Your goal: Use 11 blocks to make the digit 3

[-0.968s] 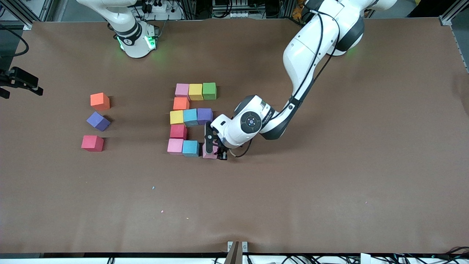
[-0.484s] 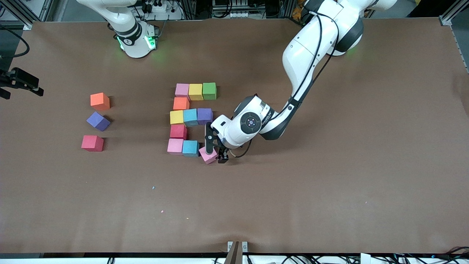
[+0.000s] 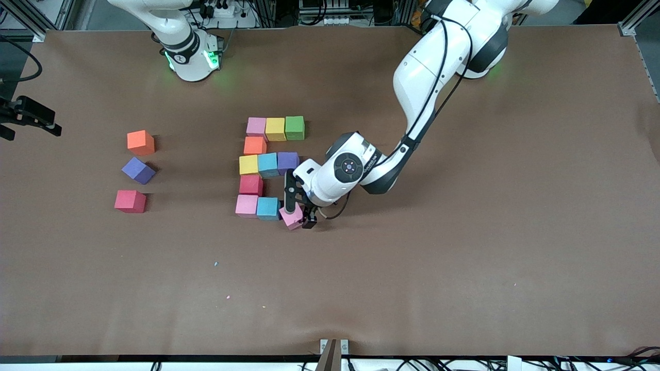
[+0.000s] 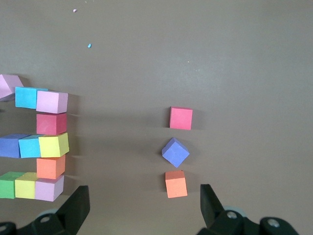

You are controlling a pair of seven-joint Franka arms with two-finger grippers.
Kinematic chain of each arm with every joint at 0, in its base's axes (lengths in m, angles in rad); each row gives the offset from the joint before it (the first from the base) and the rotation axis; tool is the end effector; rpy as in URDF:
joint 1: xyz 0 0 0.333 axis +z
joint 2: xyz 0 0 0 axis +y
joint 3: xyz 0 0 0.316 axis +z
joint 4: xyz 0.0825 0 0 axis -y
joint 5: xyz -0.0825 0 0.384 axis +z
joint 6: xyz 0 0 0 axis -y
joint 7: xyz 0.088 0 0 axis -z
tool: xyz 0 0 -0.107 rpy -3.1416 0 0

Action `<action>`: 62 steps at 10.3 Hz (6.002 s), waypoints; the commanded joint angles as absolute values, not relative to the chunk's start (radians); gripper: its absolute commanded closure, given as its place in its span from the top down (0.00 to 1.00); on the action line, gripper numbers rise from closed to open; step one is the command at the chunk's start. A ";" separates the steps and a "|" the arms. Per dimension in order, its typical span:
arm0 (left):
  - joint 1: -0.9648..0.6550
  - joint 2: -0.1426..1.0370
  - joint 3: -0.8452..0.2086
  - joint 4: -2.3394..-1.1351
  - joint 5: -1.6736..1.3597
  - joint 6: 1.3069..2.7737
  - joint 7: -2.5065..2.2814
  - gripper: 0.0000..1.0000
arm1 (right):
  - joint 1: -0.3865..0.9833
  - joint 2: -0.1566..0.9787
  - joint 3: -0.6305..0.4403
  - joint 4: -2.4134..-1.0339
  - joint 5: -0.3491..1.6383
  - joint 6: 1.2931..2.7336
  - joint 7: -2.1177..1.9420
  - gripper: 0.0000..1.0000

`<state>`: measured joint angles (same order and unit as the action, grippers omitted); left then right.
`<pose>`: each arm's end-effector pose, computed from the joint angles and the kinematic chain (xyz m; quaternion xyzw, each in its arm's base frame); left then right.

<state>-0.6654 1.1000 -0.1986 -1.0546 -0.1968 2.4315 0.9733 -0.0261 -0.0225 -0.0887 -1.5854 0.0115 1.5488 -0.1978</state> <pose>0.5639 -0.5681 0.1900 0.6908 -0.6919 0.1516 0.1451 0.5417 -0.0618 0.6280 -0.9991 -0.0416 0.0060 0.0078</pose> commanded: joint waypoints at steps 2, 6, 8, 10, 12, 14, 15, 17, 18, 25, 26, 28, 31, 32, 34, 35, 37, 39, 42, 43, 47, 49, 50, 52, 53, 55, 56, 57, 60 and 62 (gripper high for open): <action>-0.681 1.115 -0.183 -1.029 -0.227 2.445 1.072 1.00 | -0.040 -0.031 -0.075 -1.595 0.006 1.555 -0.187 1.00; -0.690 1.115 -0.156 -1.029 -0.229 2.447 1.149 1.00 | -0.040 -0.031 -0.075 -1.595 0.008 1.555 -0.187 1.00; -0.689 1.108 -0.167 -1.031 -0.236 2.445 1.122 1.00 | -0.040 -0.031 -0.075 -1.595 0.006 1.554 -0.187 1.00; -0.693 1.111 -0.167 -1.032 -0.262 2.460 0.913 1.00 | -0.038 -0.031 -0.075 -1.595 0.008 1.555 -0.187 1.00; -0.692 1.103 -0.169 -1.035 -0.271 2.465 0.868 1.00 | -0.040 -0.031 -0.075 -1.595 0.008 1.555 -0.187 1.00; -0.693 1.104 -0.167 -1.034 -0.281 2.470 0.774 1.00 | -0.040 -0.031 -0.075 -1.595 0.008 1.554 -0.187 1.00; -0.693 1.106 -0.166 -1.034 -0.281 2.502 0.737 1.00 | -0.040 -0.031 -0.075 -1.597 0.008 1.554 -0.187 1.00; -0.706 1.112 -0.166 -1.034 -0.281 2.575 0.663 1.00 | -0.038 -0.031 -0.075 -1.603 0.006 1.555 -0.187 1.00; -0.715 1.114 -0.164 -1.034 -0.281 2.597 0.640 1.00 | -0.040 -0.031 -0.075 -1.605 0.008 1.557 -0.187 1.00; -0.736 1.164 -0.152 -1.034 -0.278 2.712 0.708 1.00 | -0.038 -0.031 -0.075 -1.605 0.006 1.560 -0.187 1.00; -0.735 1.164 -0.149 -1.034 -0.278 2.712 0.766 1.00 | -0.038 -0.031 -0.075 -1.605 0.008 1.560 -0.187 1.00; -0.733 1.161 -0.152 -1.034 -0.278 2.708 0.897 1.00 | -0.038 -0.031 -0.075 -1.605 0.008 1.560 -0.187 1.00; -0.739 1.160 -0.146 -1.034 -0.276 2.703 0.994 1.00 | -0.038 -0.031 -0.075 -1.608 0.006 1.562 -0.187 1.00; -0.748 1.158 -0.146 -1.035 -0.276 2.700 1.026 1.00 | -0.038 -0.031 -0.075 -1.608 0.008 1.560 -0.187 1.00; -0.764 1.158 -0.132 -1.035 -0.256 2.683 1.051 1.00 | -0.038 -0.031 -0.075 -1.608 0.006 1.562 -0.187 1.00; -0.772 1.154 -0.118 -1.035 -0.253 2.674 1.084 1.00 | -0.038 -0.031 -0.075 -1.608 0.008 1.562 -0.187 1.00; -0.778 1.154 -0.112 -1.037 -0.253 2.669 1.147 1.00 | -0.038 -0.032 -0.075 -1.608 0.008 1.562 -0.187 1.00; -0.781 1.154 -0.083 -1.035 -0.249 2.605 1.175 1.00 | -0.038 -0.032 -0.074 -1.608 0.006 1.562 -0.187 1.00; -0.796 1.150 -0.069 -1.035 -0.247 2.565 1.227 1.00 | -0.038 -0.032 -0.075 -1.612 0.008 1.562 -0.187 1.00; -0.796 1.150 -0.069 -1.034 -0.247 2.560 1.226 1.00 | -0.038 -0.032 -0.075 -1.612 0.008 1.563 -0.187 1.00; -0.798 1.150 -0.074 -1.028 -0.249 2.563 1.215 1.00 | -0.038 -0.031 -0.075 -1.614 0.008 1.563 -0.187 1.00; -0.795 1.132 -0.078 -1.031 -0.255 2.562 1.189 1.00 | -0.038 -0.032 -0.075 -1.615 0.008 1.563 -0.187 1.00; -0.792 1.117 -0.083 -1.031 -0.258 2.557 1.174 1.00 | -0.038 -0.032 -0.075 -1.615 0.008 1.562 -0.187 1.00; -0.787 1.088 -0.086 -1.035 -0.264 2.540 1.167 1.00 | -0.038 -0.032 -0.075 -1.615 0.006 1.562 -0.187 1.00; -0.787 1.062 -0.086 -1.035 -0.285 2.495 1.166 1.00 | -0.038 -0.032 -0.075 -1.615 0.006 1.562 -0.187 1.00; -0.785 0.997 -0.071 -1.039 -0.311 2.331 1.083 1.00 | -0.038 -0.032 -0.075 -1.614 0.006 1.562 -0.187 1.00; -0.782 0.964 -0.069 -1.040 -0.308 2.294 1.056 1.00 | -0.040 -0.032 -0.075 -1.614 0.006 1.562 -0.187 1.00; -0.773 0.944 -0.069 -1.042 -0.311 2.255 1.022 1.00 | -0.040 -0.031 -0.075 -1.611 0.006 1.563 -0.187 1.00; -0.709 0.870 -0.066 -1.054 -0.305 2.087 0.815 1.00 | -0.038 -0.029 -0.074 -1.611 0.006 1.571 -0.187 1.00; -0.675 0.816 -0.061 -1.060 -0.302 1.966 0.647 1.00 | -0.038 -0.035 -0.071 -1.603 0.006 1.566 -0.187 1.00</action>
